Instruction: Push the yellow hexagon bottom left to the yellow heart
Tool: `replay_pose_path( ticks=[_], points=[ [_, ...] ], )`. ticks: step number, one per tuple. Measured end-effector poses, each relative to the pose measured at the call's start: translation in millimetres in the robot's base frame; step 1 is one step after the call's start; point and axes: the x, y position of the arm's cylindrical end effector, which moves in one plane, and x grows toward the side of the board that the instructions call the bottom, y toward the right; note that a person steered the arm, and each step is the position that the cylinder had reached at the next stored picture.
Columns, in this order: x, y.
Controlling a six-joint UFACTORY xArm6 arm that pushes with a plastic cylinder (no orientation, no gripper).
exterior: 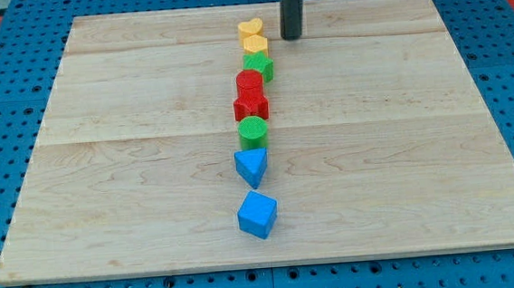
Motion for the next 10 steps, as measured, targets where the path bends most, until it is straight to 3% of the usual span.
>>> replay_pose_path(
  ticks=[3,4,5,6,8,9,10],
  points=[
    [-25,-134],
    [-18,-102],
    [-28,-150],
    [11,-156],
    [90,-227],
    [88,-168],
    [39,-127]
  ],
)
